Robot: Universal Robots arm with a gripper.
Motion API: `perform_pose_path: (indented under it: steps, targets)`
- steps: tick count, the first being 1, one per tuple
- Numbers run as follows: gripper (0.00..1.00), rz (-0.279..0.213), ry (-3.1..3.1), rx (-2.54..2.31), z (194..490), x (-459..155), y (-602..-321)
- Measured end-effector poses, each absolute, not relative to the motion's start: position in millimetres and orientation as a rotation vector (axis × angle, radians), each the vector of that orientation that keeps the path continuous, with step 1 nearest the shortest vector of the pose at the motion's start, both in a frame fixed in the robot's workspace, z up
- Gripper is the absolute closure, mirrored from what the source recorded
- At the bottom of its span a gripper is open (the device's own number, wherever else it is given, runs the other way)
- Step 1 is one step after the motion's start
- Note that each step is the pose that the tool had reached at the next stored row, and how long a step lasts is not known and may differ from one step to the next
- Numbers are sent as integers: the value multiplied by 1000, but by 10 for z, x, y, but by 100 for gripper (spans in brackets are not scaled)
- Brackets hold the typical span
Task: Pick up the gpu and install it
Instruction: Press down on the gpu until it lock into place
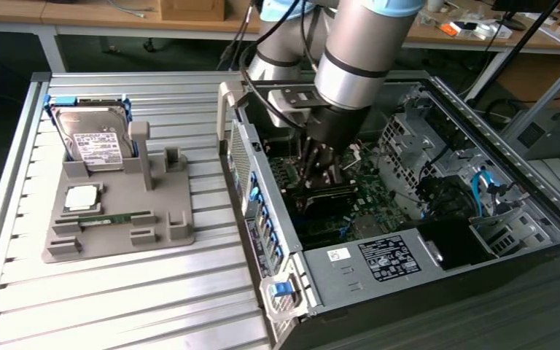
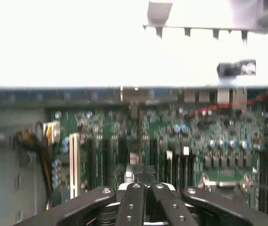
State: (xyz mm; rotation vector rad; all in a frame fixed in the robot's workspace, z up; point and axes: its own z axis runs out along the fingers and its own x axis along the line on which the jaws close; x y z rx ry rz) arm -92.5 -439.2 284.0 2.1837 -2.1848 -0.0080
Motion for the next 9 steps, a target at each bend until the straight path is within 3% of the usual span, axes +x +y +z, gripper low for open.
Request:
perform_pose_path:
  steps: [9]
  targets:
    - [89, -8, -2184, 2184, 2761, -1008, -4405]
